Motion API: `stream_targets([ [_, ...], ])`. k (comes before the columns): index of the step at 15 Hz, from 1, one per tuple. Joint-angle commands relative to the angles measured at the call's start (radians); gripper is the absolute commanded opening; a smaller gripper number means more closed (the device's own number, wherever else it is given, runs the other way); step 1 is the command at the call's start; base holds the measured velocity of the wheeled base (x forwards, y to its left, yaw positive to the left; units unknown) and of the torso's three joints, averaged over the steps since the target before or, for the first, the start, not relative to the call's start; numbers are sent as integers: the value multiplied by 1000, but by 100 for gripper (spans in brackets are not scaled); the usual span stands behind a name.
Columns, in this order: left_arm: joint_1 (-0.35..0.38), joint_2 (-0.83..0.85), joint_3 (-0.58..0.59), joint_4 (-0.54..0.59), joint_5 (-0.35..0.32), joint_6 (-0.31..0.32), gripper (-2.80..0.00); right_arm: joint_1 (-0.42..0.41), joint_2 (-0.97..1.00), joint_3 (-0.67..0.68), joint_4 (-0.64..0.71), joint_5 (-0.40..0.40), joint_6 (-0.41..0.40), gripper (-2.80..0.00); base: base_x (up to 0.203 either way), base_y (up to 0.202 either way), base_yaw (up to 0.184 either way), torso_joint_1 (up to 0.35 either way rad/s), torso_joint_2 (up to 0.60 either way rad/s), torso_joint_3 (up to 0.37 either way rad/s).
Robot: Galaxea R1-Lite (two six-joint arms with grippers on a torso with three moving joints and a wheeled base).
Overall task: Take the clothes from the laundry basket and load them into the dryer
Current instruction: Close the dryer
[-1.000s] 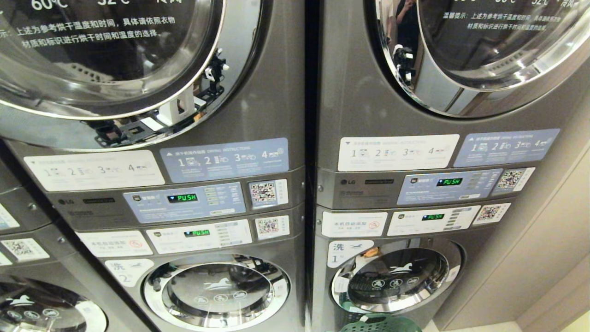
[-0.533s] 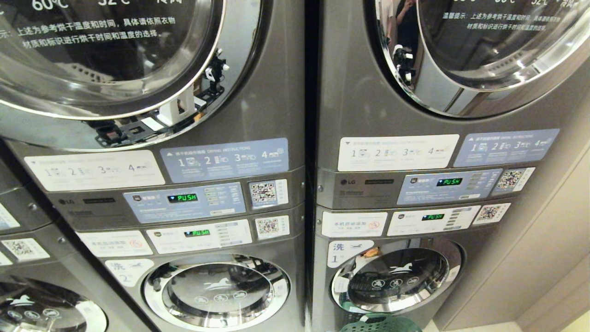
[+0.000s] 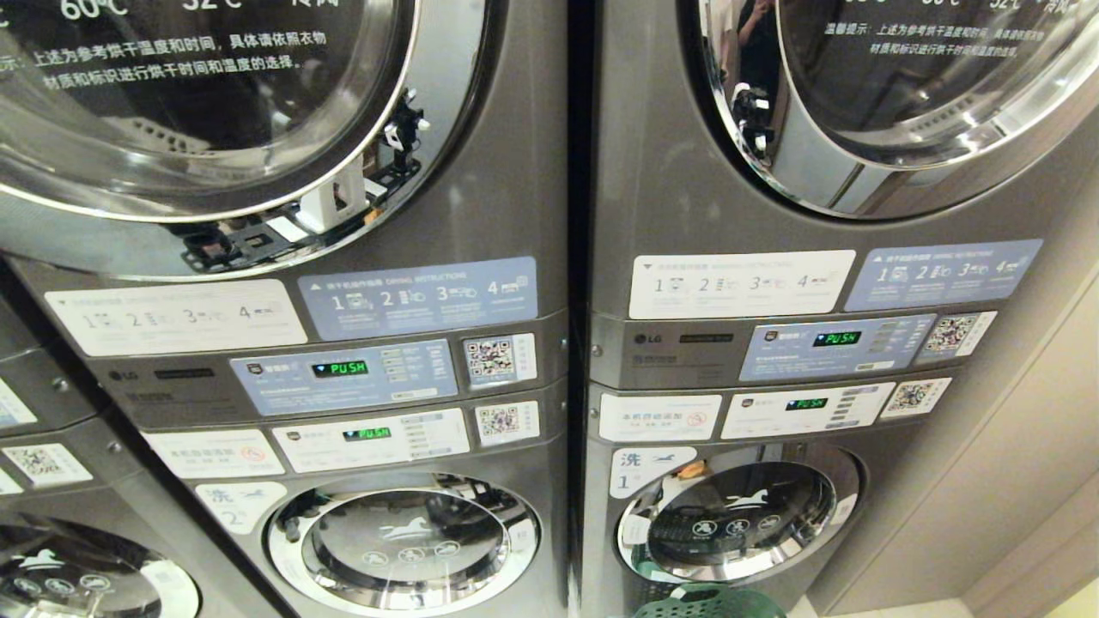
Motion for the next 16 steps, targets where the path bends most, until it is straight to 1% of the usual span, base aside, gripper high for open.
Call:
stream_targets([
  [1,15,44,-19,-2,-38,-4,-280,0,0,2,-1,1,0,-280,0,0,0,0,0,0],
  [4,39,97,-66,0,-121,-21,-280,0,2,2,0,1,0,-280,0,0,0,0,0,0],
  [6,59,127,-81,0,-202,-36,-280,0,0,2,0,1,0,-280,0,0,0,0,0,0],
  [8,94,164,-108,-1,-238,-48,-280,0,0,2,0,1,0,-280,0,0,0,0,0,0],
  [11,123,249,-211,-2,-290,-51,-280,0,0,2,0,1,-1,-280,0,0,0,0,0,0],
  [13,130,303,-284,-2,-354,-52,-280,0,0,2,-1,1,0,-280,0,0,0,0,0,0],
  [16,134,365,-361,-1,-451,-81,-280,0,0,2,-1,1,0,-280,0,0,0,0,0,0],
])
